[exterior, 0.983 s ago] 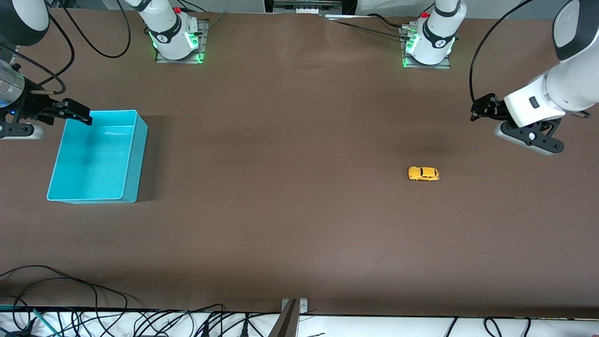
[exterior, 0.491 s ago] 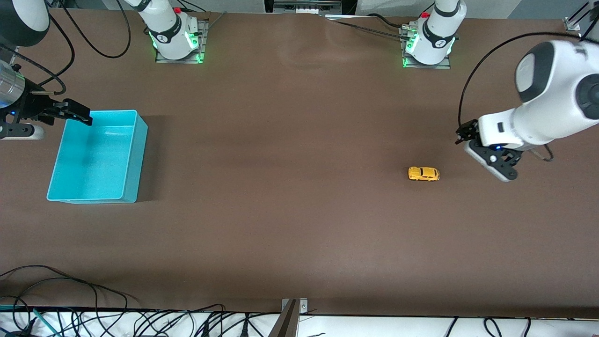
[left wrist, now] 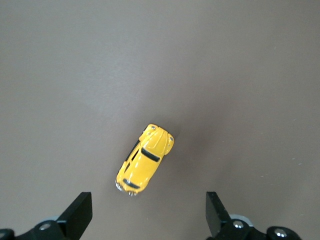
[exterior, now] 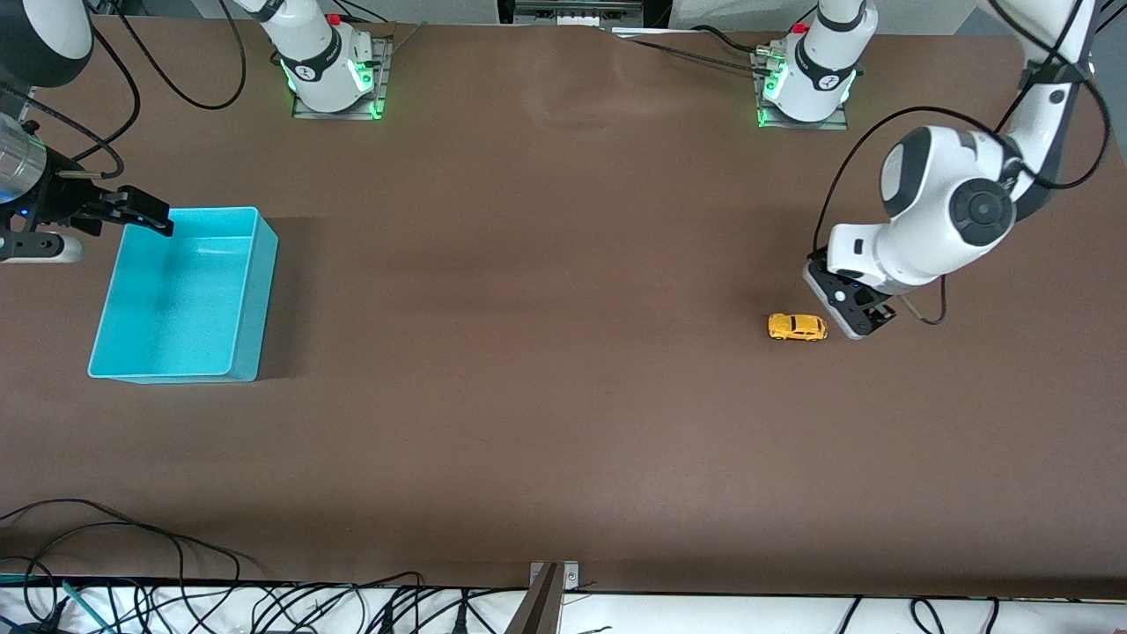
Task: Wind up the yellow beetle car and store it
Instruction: 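Move the left gripper over the yellow toy car, then close the left gripper on the yellow car's body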
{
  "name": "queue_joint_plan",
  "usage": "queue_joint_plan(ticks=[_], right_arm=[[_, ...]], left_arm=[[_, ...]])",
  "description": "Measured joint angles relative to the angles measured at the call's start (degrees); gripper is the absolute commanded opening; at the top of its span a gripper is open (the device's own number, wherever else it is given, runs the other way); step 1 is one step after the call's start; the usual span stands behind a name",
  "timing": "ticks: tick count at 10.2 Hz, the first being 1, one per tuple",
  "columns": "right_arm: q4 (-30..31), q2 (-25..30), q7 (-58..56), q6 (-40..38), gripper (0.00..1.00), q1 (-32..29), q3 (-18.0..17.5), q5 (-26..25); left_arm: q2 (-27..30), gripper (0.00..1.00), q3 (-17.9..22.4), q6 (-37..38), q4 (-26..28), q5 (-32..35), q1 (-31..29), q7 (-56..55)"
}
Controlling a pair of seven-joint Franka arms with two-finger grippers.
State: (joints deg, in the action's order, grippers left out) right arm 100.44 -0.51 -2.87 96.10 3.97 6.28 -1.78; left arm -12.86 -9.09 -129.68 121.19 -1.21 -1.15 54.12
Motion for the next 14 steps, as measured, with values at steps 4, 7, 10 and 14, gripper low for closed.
queue_joint_plan(ticks=[4, 7, 10, 14], right_arm=[[0.0, 0.0, 0.0, 0.0, 1.0, 0.0, 0.0, 0.0], [0.0, 0.0, 0.0, 0.0, 1.0, 0.0, 0.0, 0.0], [0.0, 0.0, 0.0, 0.0, 1.0, 0.0, 0.0, 0.0], [0.0, 0.0, 0.0, 0.0, 1.0, -0.1, 0.1, 0.0]], left_arm=[[-8.7, 1.0, 0.3, -9.0, 0.3, 0.0, -0.6, 16.1], [-12.3, 1.0, 0.3, -10.9, 0.2, 0.0, -0.9, 25.5], [-12.8, 0.9, 0.3, -13.3, 0.9, 1.2, -1.5, 28.4], [-13.3, 0.23, 0.1, -15.6, 2.2, 1.2, -1.8, 28.8]])
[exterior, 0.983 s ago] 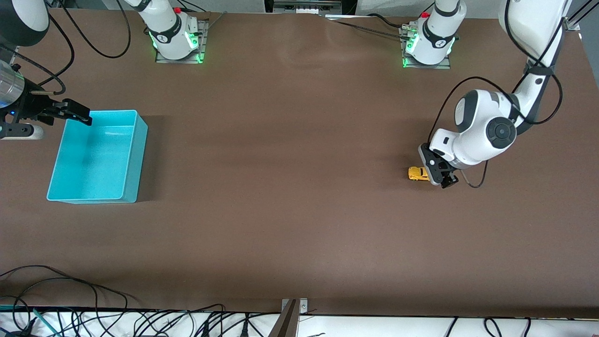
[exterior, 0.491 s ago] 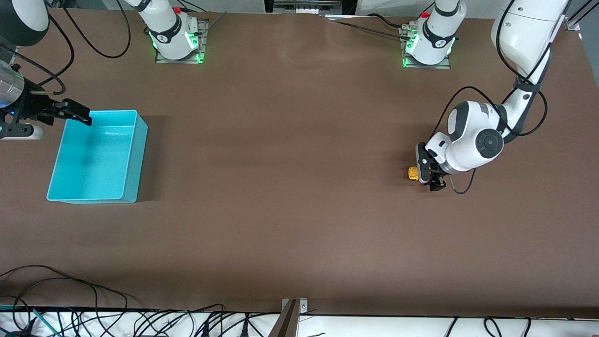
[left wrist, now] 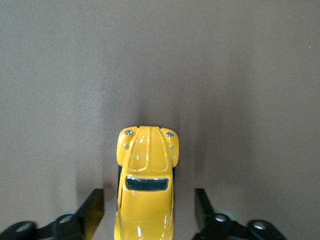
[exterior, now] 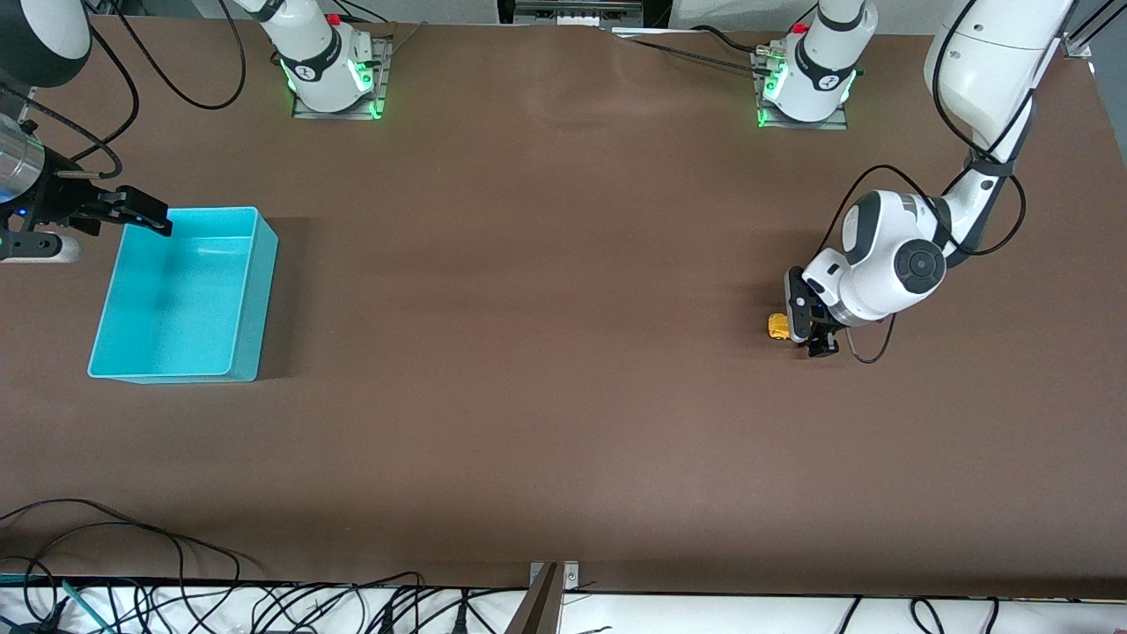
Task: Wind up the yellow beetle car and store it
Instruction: 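Close the left gripper on the yellow car's body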
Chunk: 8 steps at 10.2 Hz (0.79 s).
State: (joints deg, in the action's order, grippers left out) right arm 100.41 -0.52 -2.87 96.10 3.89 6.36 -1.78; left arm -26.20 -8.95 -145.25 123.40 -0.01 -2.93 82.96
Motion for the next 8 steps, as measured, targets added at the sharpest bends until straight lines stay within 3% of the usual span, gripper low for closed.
queue_joint_plan(ticks=[2, 8], right_arm=[[0.0, 0.0, 0.0, 0.0, 1.0, 0.0, 0.0, 0.0], [0.0, 0.0, 0.0, 0.0, 1.0, 0.0, 0.0, 0.0]], left_arm=[[0.0, 0.1, 0.0, -0.2, 0.0, 0.0, 0.1, 0.1], [0.0, 0.1, 0.0, -0.2, 0.0, 0.0, 0.0, 0.6]])
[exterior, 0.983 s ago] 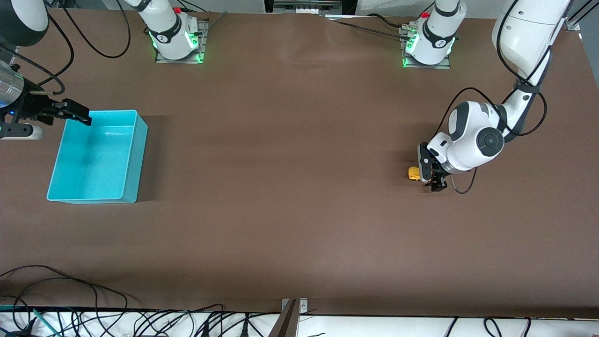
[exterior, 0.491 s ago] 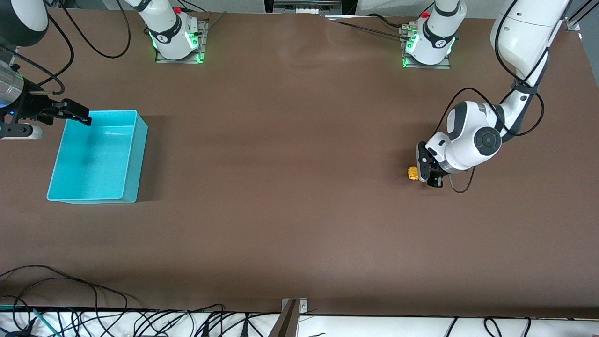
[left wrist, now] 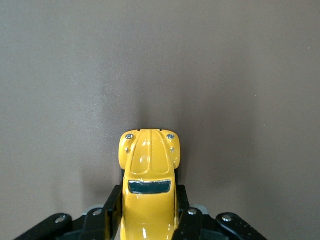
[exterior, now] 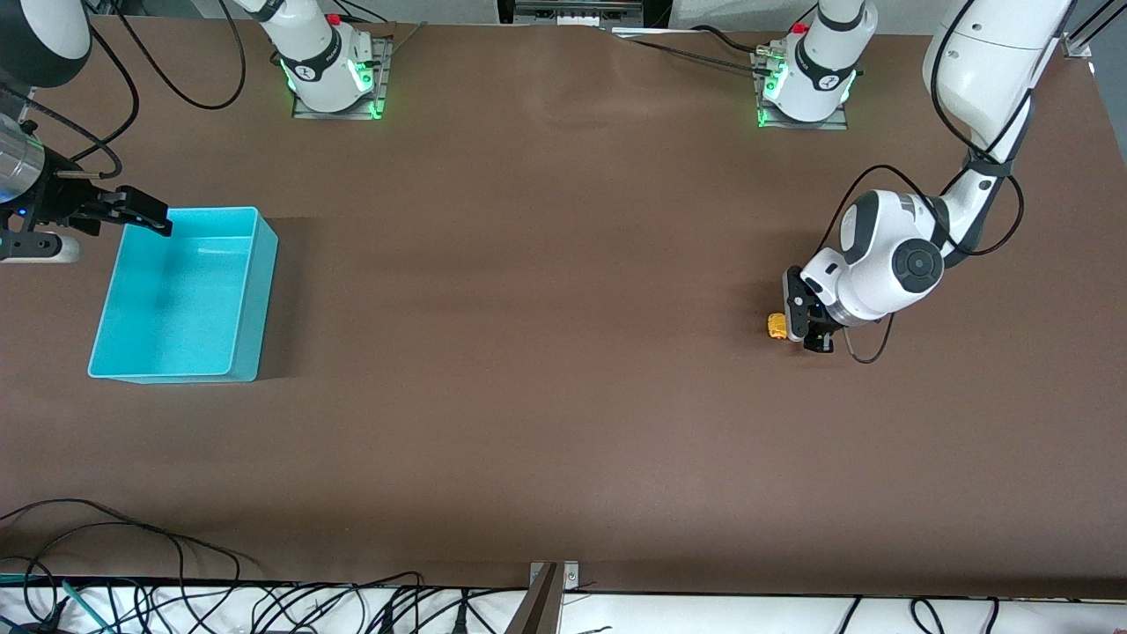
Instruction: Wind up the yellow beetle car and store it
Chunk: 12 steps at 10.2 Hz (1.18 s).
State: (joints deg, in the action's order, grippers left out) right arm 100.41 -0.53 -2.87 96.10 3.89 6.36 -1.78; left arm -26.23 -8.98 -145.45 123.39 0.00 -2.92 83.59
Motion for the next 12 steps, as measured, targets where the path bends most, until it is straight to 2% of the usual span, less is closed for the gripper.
queue_joint_plan(ticks=[3, 9, 12], right_arm=[[0.0, 0.0, 0.0, 0.0, 1.0, 0.0, 0.0, 0.0], [0.0, 0.0, 0.0, 0.0, 1.0, 0.0, 0.1, 0.0], [0.0, 0.0, 0.0, 0.0, 1.0, 0.0, 0.1, 0.0]], left_arm=[[0.0, 0.1, 0.1, 0.3, 0.0, 0.0, -2.5, 3.7], [-1.3, 0.09, 0.6, 0.7, -2.2, 0.0, -15.2, 18.6], [-2.0, 0.1, 0.6, 0.7, -3.4, 0.0, -18.5, 21.6]])
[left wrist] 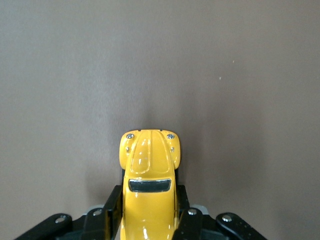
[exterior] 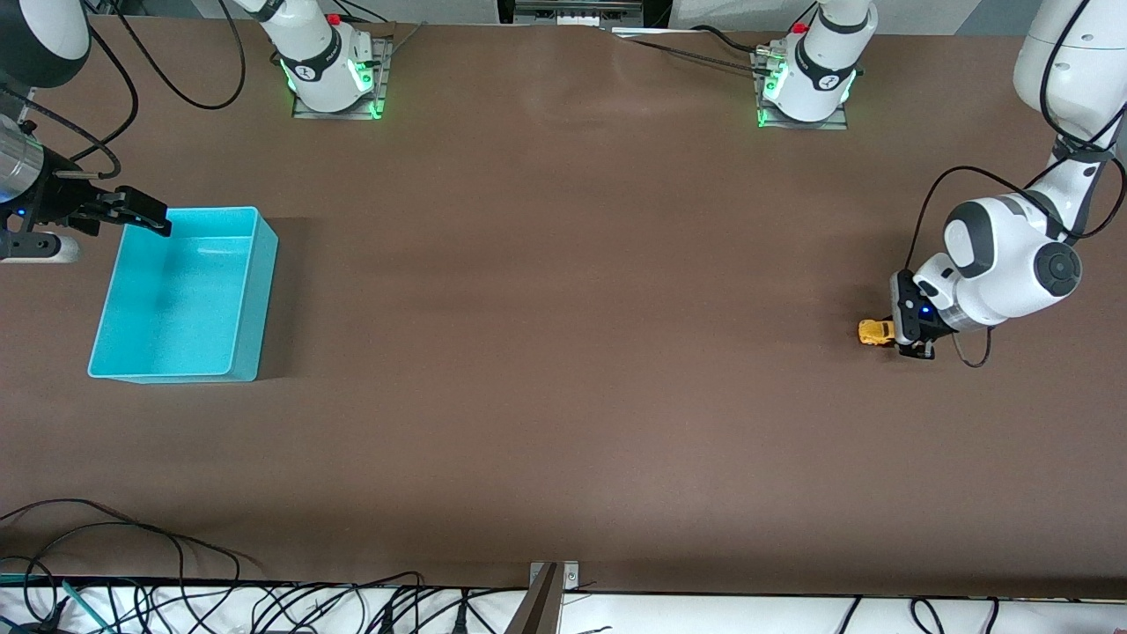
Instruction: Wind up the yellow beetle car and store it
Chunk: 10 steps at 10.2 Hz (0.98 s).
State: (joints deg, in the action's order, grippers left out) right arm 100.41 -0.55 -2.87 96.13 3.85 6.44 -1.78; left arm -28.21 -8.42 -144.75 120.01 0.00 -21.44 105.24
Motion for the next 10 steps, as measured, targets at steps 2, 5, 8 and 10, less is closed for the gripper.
queue_joint_plan(ticks=[2, 5, 8, 10], right_arm=[[0.0, 0.0, 0.0, 0.0, 1.0, 0.0, 0.0, 0.0], [0.0, 0.0, 0.0, 0.0, 1.0, 0.0, 0.0, 0.0], [0.0, 0.0, 0.0, 0.0, 1.0, 0.0, 0.0, 0.0], [0.0, 0.0, 0.0, 0.0, 1.0, 0.0, 0.0, 0.0]], left_arm=[[-0.2, 0.1, 0.0, 0.0, -0.4, 0.0, -0.9, 0.7], [-0.3, 0.12, 0.0, 0.0, -0.5, 0.0, -1.3, 1.0], [-0.5, 1.0, 0.0, 0.0, -0.8, 0.0, -2.0, 1.1], [-1.6, 1.0, 0.0, -0.1, -1.0, 0.0, -2.2, 1.3]])
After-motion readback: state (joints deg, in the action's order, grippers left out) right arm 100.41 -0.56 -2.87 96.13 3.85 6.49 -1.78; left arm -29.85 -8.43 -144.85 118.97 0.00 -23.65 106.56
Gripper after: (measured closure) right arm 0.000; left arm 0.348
